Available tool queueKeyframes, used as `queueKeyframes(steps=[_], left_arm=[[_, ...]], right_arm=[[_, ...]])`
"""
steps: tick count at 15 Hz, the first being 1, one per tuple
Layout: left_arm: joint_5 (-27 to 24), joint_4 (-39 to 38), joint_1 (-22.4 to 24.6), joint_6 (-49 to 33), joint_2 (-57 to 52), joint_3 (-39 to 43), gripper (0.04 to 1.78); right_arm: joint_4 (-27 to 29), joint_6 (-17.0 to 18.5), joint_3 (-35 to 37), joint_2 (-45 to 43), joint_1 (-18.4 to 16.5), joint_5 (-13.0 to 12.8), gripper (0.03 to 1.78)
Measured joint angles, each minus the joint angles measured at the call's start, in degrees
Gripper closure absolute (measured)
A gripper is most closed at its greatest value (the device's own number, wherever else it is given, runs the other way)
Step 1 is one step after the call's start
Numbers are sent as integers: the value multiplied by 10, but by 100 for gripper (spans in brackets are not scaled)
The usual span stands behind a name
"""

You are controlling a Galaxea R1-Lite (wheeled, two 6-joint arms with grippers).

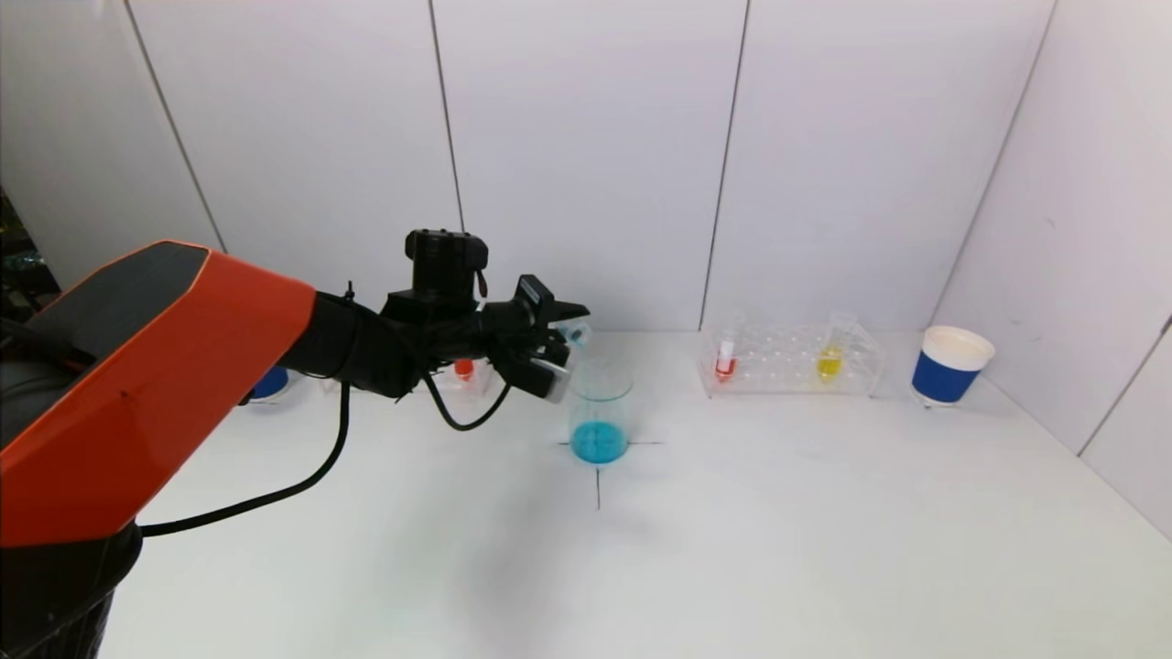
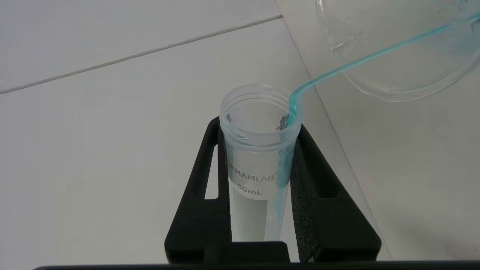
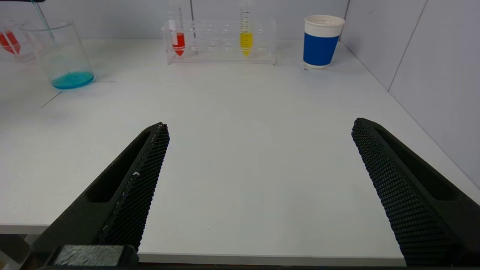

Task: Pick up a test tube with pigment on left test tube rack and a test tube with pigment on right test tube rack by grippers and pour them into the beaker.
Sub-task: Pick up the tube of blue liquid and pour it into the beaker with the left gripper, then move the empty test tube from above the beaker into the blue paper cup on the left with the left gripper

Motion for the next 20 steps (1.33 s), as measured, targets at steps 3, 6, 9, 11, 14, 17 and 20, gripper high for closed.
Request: queueKeyframes(steps=[3,6,9,11,14,17,20], left_arm=[[10,18,-5,11,-6,-3,136],[20,32,-11,24,-13,-6,136],[24,50,-14,37,-19,-12,136],[30,56,-16,41,-24,-14,136],[31,56,-16,46,-27,-12,136],[30,56,-16,48,-30,-9,136],[31,56,-15,55,-33,-9,136]], right_arm=[[0,0,0,0,0,0,4],[0,0,0,0,0,0,4],[0,0,0,0,0,0,4],[0,0,0,0,0,0,4],[0,0,0,0,0,0,4],[0,0,0,0,0,0,4],[0,0,0,0,0,0,4]])
